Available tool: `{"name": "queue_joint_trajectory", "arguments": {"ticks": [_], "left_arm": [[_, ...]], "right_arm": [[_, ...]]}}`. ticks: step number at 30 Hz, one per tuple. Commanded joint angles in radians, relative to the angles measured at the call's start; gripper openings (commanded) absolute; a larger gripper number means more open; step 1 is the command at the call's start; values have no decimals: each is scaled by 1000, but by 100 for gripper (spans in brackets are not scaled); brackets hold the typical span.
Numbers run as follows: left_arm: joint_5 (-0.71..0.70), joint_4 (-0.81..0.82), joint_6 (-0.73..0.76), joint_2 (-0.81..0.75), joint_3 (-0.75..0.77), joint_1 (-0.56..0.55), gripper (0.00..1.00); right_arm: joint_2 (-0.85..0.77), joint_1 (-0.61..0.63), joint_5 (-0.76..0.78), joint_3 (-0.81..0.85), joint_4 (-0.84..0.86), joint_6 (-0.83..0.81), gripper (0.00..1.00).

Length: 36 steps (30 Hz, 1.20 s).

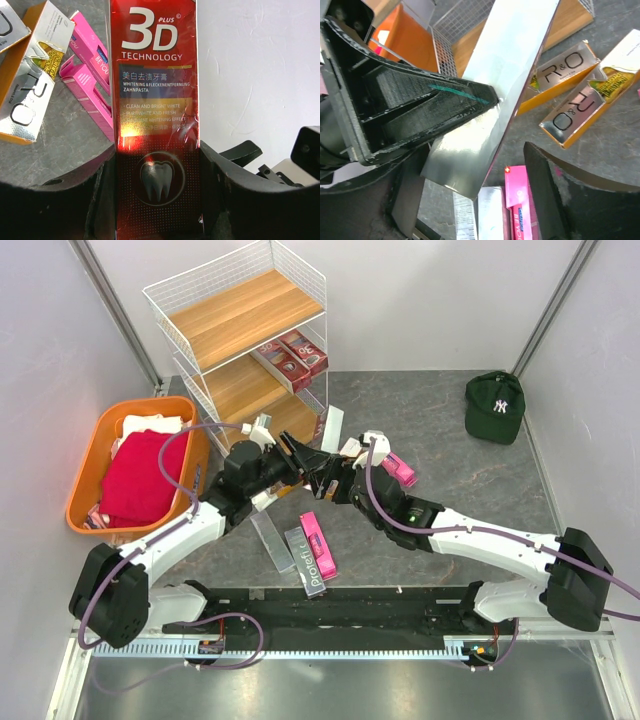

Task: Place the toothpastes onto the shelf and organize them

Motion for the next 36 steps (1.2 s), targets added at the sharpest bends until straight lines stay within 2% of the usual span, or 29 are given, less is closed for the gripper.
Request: {"name": "queue_joint_trajectory", "arguments": {"ticks": [1,2,4,5,9,12,13,16,19,22,28,36], "left_arm": [[31,108,-50,-12,-9,-2,41],[33,117,-61,-10,-13,0,41],[34,141,-69,-10,-20,0,41],[34,148,-75,-10,-22,0,41],[28,148,-72,-22,-31,0,44],[2,137,-60,-48,-43,1,52],[-4,128,-54,-65,-46,3,60],[-20,99,-37,-91,-51,4,73],[-24,39,-6,-113,-39,9,79],[-38,-12,22,-148,-32,15,81],[-64,-67,68,-223,-46,19,83],[-130,-170,132,-358,-92,29,84]], "right_arm": [[15,-4,44,-12,107,3,80],[27,-4,44,-6,106,0,78],[57,-2,42,11,100,-1,68],[65,-4,42,17,92,3,59],[75,-2,50,24,75,-13,47],[59,-4,60,27,65,-49,43],[55,-4,60,25,65,-63,42],[41,-4,54,37,57,-108,40],[19,-11,34,50,32,-143,34],[-14,-40,-19,50,9,-160,31],[-77,-148,-238,25,-12,-119,24],[-129,-244,-504,10,20,-145,22]]}}
